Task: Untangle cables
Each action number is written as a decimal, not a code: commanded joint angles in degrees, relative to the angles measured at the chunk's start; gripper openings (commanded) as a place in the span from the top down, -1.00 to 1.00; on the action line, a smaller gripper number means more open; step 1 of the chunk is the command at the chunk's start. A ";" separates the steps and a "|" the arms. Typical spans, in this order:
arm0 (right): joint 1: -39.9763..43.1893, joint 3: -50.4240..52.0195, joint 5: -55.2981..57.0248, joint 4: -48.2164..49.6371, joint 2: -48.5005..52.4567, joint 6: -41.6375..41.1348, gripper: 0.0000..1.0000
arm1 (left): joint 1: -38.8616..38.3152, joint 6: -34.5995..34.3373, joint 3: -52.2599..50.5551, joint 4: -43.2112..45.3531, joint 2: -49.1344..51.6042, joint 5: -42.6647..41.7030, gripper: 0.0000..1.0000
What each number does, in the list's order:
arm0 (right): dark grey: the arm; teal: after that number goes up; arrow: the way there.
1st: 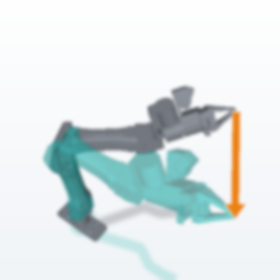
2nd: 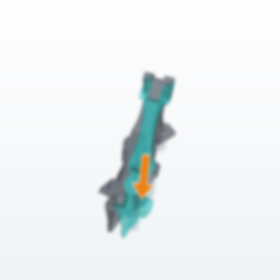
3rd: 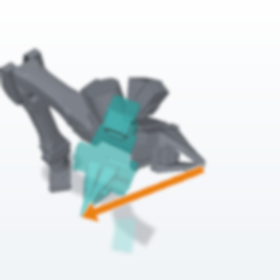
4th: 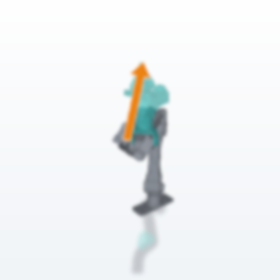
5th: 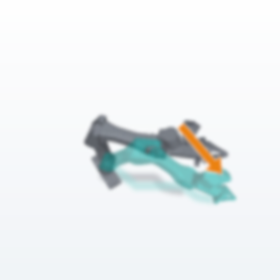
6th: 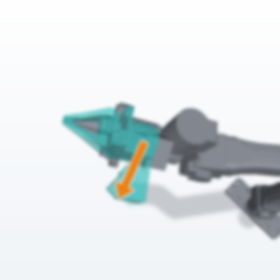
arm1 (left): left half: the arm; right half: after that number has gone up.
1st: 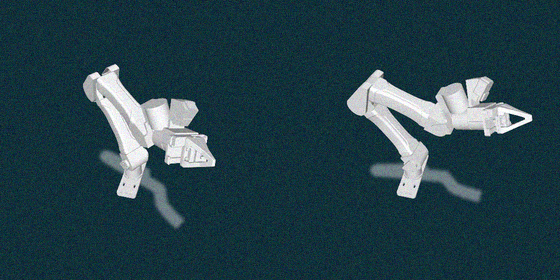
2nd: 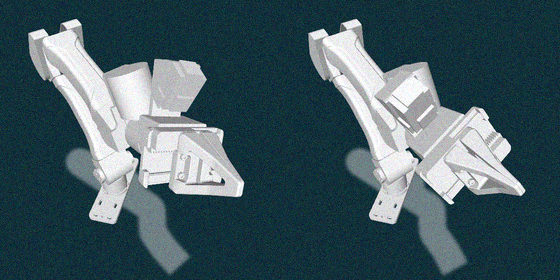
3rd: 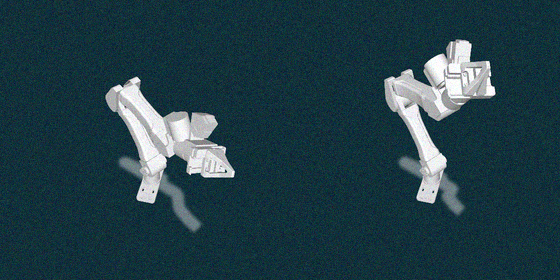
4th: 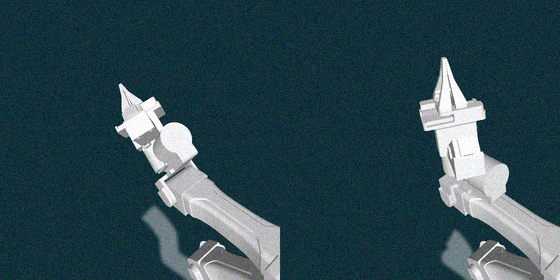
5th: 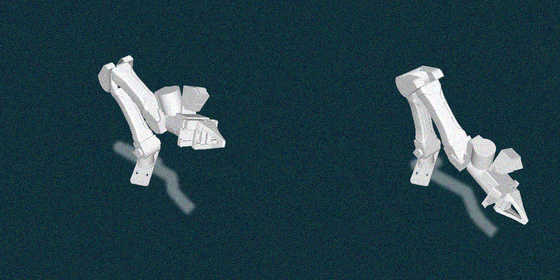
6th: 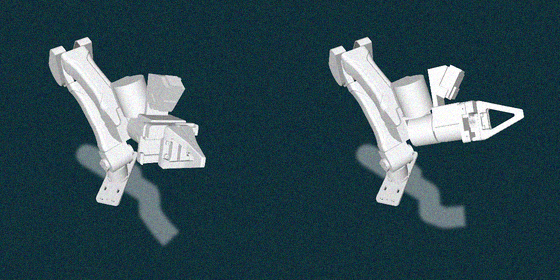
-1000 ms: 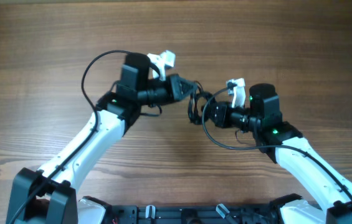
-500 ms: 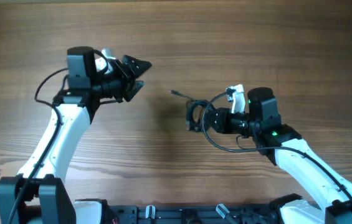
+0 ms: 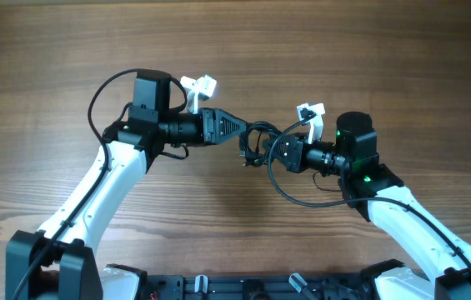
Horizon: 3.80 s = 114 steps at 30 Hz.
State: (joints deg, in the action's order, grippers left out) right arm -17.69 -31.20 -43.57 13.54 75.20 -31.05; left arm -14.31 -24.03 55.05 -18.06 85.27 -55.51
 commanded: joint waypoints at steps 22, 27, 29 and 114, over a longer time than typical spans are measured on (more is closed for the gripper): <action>-0.13 -0.28 -3.10 0.87 0.33 -0.44 0.91 | -8.72 -6.49 0.37 -2.84 -0.87 20.70 0.85; -0.13 -0.28 -4.20 0.92 0.33 -0.42 0.92 | -11.76 -6.51 0.35 -2.78 -0.15 24.11 0.89; -0.13 -0.28 -4.20 0.94 0.33 -0.42 0.91 | -12.81 -6.54 0.35 -2.78 1.01 24.13 0.82; -5.81 -0.28 11.82 6.10 0.33 -26.03 -0.99 | -6.84 -24.55 0.48 2.84 -0.22 29.51 0.92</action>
State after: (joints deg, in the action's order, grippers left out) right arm -25.02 -31.14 -27.99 19.97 75.31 -72.93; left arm -25.78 -58.83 55.02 -15.75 85.69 -24.03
